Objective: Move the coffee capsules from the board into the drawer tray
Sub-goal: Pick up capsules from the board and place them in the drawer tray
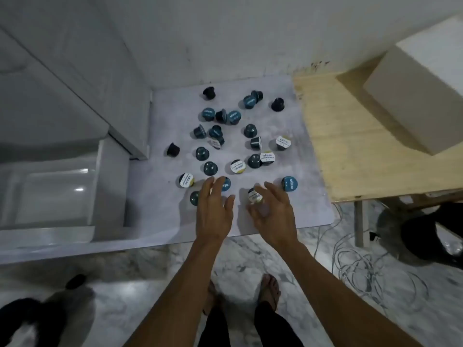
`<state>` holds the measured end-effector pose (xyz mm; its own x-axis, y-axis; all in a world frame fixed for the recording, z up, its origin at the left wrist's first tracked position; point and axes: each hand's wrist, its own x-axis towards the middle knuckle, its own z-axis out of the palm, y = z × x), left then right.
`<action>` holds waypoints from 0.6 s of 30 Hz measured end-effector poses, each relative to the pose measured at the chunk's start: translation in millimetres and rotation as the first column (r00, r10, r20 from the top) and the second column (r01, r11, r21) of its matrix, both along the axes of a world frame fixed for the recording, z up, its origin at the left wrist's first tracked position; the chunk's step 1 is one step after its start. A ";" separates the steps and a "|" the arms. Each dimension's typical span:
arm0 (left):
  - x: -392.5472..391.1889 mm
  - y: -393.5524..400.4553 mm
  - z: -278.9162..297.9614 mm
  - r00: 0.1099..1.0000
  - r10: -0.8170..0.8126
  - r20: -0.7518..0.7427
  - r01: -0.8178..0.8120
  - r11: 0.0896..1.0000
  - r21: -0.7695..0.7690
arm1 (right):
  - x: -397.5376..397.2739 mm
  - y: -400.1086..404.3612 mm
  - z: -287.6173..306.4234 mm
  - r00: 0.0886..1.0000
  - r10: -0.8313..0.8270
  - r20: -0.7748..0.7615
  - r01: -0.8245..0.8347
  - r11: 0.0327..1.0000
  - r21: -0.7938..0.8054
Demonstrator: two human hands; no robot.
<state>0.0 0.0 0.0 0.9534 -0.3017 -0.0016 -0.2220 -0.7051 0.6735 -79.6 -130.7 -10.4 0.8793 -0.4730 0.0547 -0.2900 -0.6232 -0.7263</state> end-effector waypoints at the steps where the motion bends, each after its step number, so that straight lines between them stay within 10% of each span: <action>1: 1.1 -5.1 -5.3 1.000 0.021 -0.010 -0.021 1.000 -0.002 | 2.7 -0.7 -5.4 0.999 0.011 0.034 -0.011 1.000 -0.021; 18: 6.8 -17.4 -37.5 0.971 0.189 0.148 -0.163 0.972 -0.167 | 11.1 -7.4 -31.0 0.959 -0.020 0.284 0.039 0.997 -0.061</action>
<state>6.8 -17.4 -37.5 0.9752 -0.1136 0.1900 -0.2184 -0.6342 0.7416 -68.4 -138.1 -41.4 0.8091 -0.4857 0.3308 -0.0978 -0.6663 -0.7392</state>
